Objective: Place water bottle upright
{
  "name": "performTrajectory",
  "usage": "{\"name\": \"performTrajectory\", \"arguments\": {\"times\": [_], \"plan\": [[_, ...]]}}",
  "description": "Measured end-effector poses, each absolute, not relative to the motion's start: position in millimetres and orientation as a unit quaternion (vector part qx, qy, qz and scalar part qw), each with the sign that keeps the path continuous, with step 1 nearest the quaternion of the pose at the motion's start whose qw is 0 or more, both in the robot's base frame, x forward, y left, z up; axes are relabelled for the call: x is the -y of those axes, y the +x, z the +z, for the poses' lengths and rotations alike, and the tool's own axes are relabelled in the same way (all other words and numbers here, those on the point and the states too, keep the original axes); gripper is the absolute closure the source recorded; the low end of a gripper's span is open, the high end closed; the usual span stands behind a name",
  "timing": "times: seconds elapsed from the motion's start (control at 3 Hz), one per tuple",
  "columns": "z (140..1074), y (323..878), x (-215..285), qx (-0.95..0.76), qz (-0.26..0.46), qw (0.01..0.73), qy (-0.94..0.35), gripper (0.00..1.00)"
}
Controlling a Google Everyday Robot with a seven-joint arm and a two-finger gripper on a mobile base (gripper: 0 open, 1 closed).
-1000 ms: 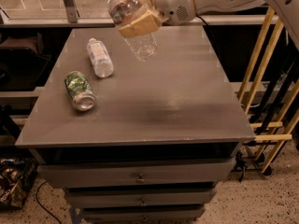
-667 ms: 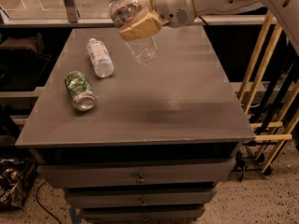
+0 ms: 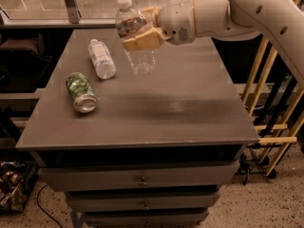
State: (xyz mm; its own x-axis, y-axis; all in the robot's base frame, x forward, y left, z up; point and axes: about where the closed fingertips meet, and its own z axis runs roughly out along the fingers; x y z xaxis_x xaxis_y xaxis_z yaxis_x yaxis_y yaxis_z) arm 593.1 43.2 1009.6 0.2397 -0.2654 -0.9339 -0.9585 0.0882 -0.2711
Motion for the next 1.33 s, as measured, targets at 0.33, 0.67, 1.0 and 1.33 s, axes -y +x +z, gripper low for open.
{"name": "performTrajectory", "arguments": {"times": [0.33, 0.67, 1.0, 1.33], "plan": [[1001, 603, -38, -0.511, 0.353, 0.547, -0.56, 1.0], [992, 609, -34, -0.506, 0.364, 0.559, -0.547, 1.0], [983, 612, -31, -0.502, 0.365, 0.56, -0.549, 1.0], [967, 613, -29, -0.509, 0.358, 0.546, -0.561, 1.0]]}}
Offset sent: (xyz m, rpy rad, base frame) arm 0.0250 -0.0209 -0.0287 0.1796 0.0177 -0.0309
